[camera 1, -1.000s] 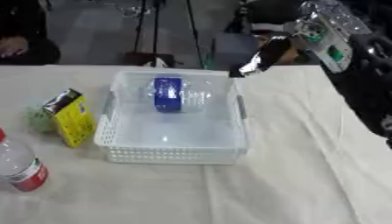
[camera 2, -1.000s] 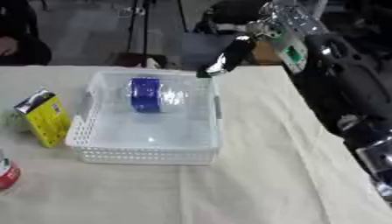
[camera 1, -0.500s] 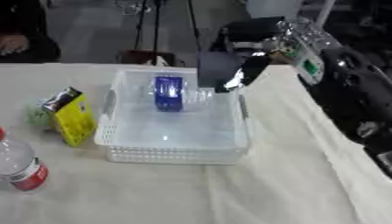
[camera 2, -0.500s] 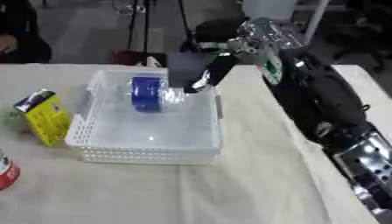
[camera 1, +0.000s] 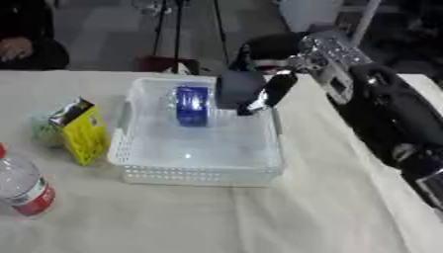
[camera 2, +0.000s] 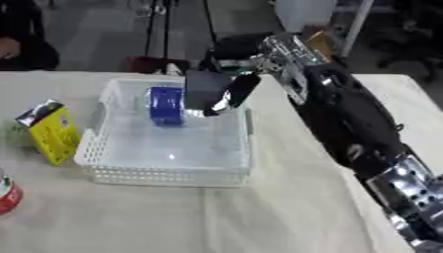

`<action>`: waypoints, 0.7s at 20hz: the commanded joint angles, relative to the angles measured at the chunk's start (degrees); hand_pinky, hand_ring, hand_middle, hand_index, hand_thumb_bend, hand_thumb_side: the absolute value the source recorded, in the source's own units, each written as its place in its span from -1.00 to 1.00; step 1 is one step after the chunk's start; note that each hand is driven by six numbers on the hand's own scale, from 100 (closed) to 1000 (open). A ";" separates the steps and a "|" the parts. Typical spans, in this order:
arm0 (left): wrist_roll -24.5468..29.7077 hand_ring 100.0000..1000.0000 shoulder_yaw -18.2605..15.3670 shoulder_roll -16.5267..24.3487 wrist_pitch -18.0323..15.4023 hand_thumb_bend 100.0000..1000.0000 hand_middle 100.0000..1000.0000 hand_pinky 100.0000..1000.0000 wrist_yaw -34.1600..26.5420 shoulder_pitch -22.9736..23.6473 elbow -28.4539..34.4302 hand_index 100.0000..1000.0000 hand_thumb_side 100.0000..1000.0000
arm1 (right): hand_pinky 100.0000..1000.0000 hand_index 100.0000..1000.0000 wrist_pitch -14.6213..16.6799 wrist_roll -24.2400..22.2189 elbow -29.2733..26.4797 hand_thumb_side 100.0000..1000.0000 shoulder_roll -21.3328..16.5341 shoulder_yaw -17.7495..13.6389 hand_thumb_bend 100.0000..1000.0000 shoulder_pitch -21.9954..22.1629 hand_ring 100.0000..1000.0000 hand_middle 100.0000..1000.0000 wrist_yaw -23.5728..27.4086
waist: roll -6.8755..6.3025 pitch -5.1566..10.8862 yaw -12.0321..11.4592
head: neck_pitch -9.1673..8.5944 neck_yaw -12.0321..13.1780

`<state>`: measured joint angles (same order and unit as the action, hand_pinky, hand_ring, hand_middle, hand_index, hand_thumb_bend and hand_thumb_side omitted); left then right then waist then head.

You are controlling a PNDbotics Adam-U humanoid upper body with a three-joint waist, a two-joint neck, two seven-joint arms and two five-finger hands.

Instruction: Pick up objects on the table and place them in the box.

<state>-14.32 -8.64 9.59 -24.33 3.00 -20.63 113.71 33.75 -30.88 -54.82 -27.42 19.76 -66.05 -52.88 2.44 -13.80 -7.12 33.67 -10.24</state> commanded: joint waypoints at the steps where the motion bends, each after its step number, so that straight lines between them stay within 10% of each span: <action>1: 0.08 0.37 0.09 0.20 0.08 -1.00 0.44 0.48 0.09 -0.78 0.89 0.42 0.00 | 0.97 0.45 2.82 -4.78 0.15 1.00 -0.29 -0.35 -1.00 -1.58 0.74 0.09 0.71 | -0.17 0.91 -0.12 | -0.22 -0.24; 14: -0.10 0.37 0.09 0.21 0.15 -1.00 0.44 0.48 0.15 -0.79 0.89 0.43 0.01 | 1.00 0.96 2.91 -11.69 0.05 1.00 0.22 -0.40 -1.00 -2.15 1.00 0.30 2.68 | -0.13 0.67 -0.25 | -0.20 -0.37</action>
<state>-14.38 -8.64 9.58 -24.26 3.02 -20.63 113.71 29.72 -34.91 -54.14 -26.38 19.80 -66.55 -50.58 2.54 -13.98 -7.39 33.67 -10.48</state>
